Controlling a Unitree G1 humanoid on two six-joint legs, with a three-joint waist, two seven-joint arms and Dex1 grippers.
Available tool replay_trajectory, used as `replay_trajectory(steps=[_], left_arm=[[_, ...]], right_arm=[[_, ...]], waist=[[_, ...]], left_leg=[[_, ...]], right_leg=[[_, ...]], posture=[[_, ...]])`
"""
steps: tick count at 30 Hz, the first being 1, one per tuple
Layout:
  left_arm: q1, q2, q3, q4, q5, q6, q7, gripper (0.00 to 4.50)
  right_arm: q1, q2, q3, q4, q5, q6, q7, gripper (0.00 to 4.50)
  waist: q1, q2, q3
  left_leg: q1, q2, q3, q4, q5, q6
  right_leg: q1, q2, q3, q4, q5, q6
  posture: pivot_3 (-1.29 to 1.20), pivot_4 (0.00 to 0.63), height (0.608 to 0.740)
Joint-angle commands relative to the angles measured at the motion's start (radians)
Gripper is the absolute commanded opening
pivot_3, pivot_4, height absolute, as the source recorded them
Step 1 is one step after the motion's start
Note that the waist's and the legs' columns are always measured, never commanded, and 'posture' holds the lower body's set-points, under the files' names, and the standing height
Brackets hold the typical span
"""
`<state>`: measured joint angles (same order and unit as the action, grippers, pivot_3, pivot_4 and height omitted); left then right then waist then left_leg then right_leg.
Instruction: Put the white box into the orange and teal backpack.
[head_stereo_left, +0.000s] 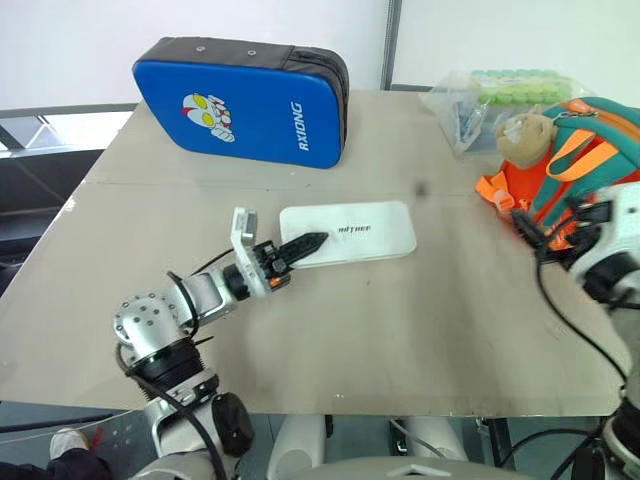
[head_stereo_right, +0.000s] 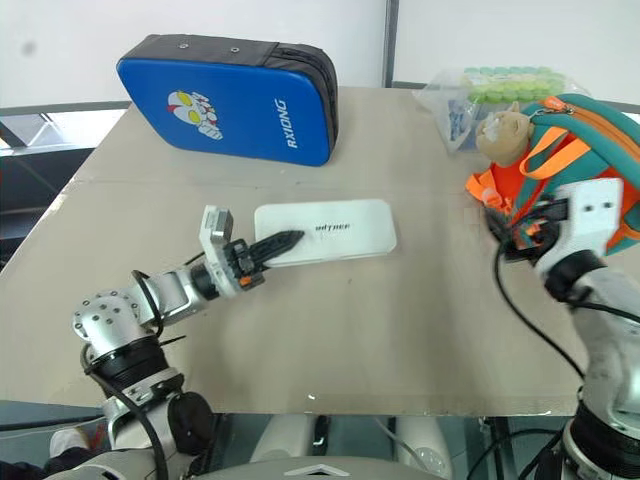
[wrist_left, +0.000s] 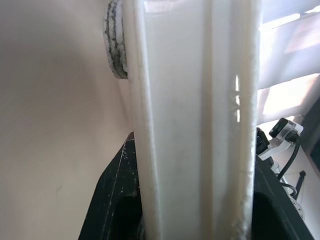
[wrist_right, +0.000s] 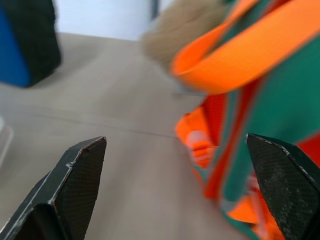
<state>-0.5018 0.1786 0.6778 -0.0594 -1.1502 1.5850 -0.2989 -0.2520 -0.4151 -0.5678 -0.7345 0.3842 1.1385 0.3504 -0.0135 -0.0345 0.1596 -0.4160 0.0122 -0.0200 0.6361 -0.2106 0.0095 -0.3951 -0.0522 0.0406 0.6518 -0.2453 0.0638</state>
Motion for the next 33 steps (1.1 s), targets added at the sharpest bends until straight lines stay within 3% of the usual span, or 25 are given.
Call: replay_trajectory(steps=[1,3,9,12,17,19,21,28,33], left_arm=[[-0.04,-0.001,0.008,-0.045,-0.086,-0.035,0.029,1.16],[-0.06,-0.001,0.003,-0.049,-0.115,-0.058,0.057,1.16],[-0.038,0.018,-0.036,-0.078,-0.196,-0.115,0.113,1.16],[-0.012,0.037,-0.053,-0.099,-0.227,-0.148,0.132,1.16],[0.038,0.07,-0.072,-0.128,-0.274,-0.23,0.164,1.16],[0.067,0.089,-0.079,-0.14,-0.234,-0.282,0.151,1.16],[0.077,0.113,-0.078,-0.126,-0.183,-0.361,0.136,1.16],[0.053,0.158,-0.106,-0.085,-0.043,-0.574,0.132,1.16],[0.03,0.177,-0.059,-0.077,-0.063,-0.656,0.142,1.16]], right_arm=[[-0.076,-0.011,-0.021,0.026,0.0,0.085,-0.081,4.5],[-0.145,0.002,-0.012,0.091,-0.029,0.094,-0.144,4.5],[-0.273,-0.01,0.125,0.392,-0.114,-0.118,-0.186,4.5],[-0.303,-0.037,0.177,0.505,-0.151,-0.24,-0.174,3.76],[-0.333,-0.098,0.235,0.597,-0.176,-0.394,-0.118,1.43],[-0.346,-0.129,0.285,0.584,-0.15,-0.457,-0.013,0.5],[-0.37,-0.134,0.322,0.547,-0.08,-0.485,0.102,0.07],[-0.482,-0.083,0.387,0.412,0.213,-0.415,0.342,0.07],[-0.522,-0.11,0.44,0.343,0.357,-0.33,0.448,0.07]], waist=[[-0.002,0.0,0.0],[-0.002,0.0,0.0],[0.0,0.001,0.0],[0.0,0.001,0.001],[0.0,0.002,0.001],[-0.003,0.003,0.002],[-0.007,0.003,0.002],[-0.007,0.004,0.004],[0.0,0.004,0.005]], left_leg=[[0.0,0.0,0.0,0.0,0.0,0.0],[0.0,0.0,0.0,0.0,0.0,0.0],[-0.001,-0.001,0.004,-0.001,0.0,0.0],[-0.002,-0.001,0.007,-0.002,0.0,0.0],[-0.003,0.0,0.008,-0.003,0.0,0.0],[-0.003,0.0,0.008,-0.003,0.0,0.0],[-0.002,0.0,0.009,-0.003,0.0,0.0],[-0.002,0.003,0.009,-0.003,0.0,0.0],[-0.005,0.003,0.007,-0.003,0.0,0.0]], right_leg=[[0.0,0.0,0.0,0.0,0.0,0.0],[0.0,0.001,0.0,0.0,0.0,0.0],[0.0,0.0,0.001,-0.002,0.0,0.0],[-0.001,0.0,0.001,-0.004,0.0,0.0],[-0.001,0.0,0.002,-0.007,0.0,0.001],[-0.001,0.0,0.002,-0.007,0.0,0.001],[-0.001,0.0,0.003,-0.007,0.0,0.001],[-0.001,0.003,0.003,-0.007,0.0,0.001],[-0.003,0.002,0.001,-0.009,0.0,0.001]], posture=[[0.0,0.15,0.74],[0.0,0.15,0.74],[0.0,0.15,0.74],[0.0,0.15,0.74],[0.0,0.15,0.74],[0.0,0.15,0.74],[0.0,0.15,0.74],[0.0,0.15,0.74],[0.0,0.15,0.74]])
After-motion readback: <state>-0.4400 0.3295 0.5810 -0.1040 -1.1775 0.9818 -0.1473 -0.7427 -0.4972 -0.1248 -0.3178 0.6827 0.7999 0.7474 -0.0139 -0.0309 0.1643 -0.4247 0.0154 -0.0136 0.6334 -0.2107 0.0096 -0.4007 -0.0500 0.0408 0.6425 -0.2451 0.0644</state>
